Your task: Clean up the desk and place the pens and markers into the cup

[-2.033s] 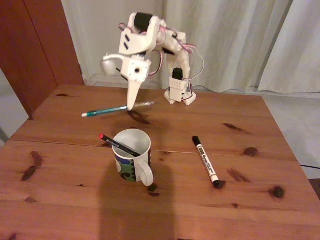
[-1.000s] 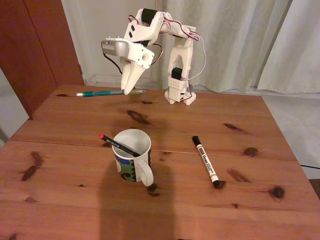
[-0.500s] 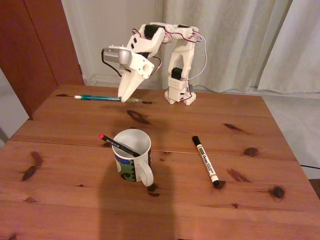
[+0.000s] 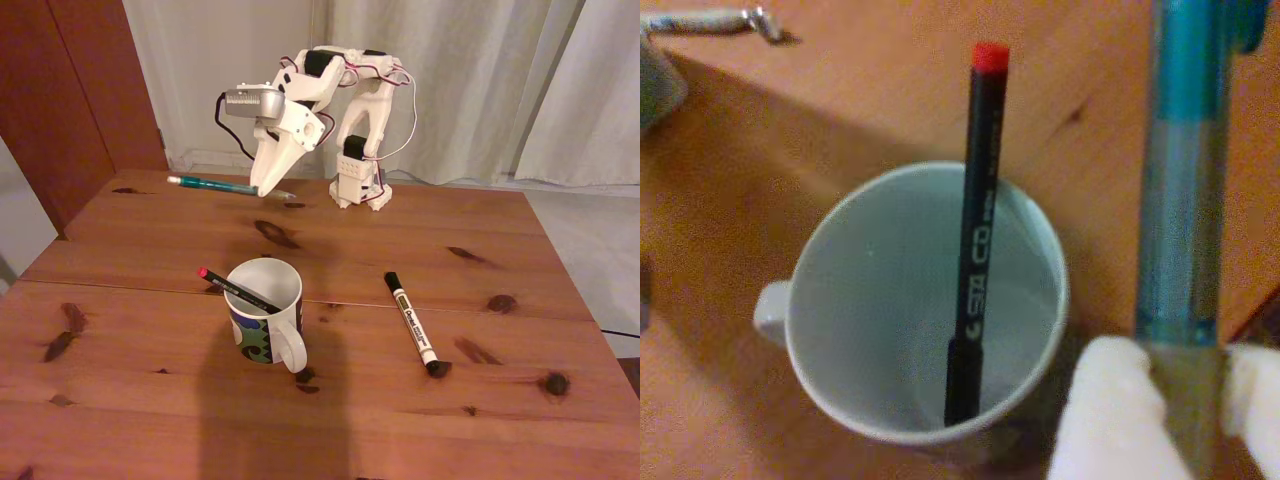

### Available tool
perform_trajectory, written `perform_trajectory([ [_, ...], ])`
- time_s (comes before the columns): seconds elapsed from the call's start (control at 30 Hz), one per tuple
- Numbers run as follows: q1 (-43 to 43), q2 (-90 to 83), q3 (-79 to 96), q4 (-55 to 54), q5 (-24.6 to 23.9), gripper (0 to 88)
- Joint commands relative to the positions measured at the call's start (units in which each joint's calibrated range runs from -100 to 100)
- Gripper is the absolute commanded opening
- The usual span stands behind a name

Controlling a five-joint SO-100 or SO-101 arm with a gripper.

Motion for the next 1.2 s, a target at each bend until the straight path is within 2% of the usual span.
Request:
perform_trajectory([
  [0.0,-0.6,-2.7,2.6,-8.7,0.1,1.2],
  [0.1,-0.6,-2.3,5.1,-13.8,0.1,1.2],
  [0.4,-0.6,-1.3,6.4,-19.1,0.1,1.2],
  [0.87,0.7,12.2,6.3,-33.1,0.3,1.2],
  [1.17,-1.4,18.2,5.4,-39.9,0.0,1.2],
])
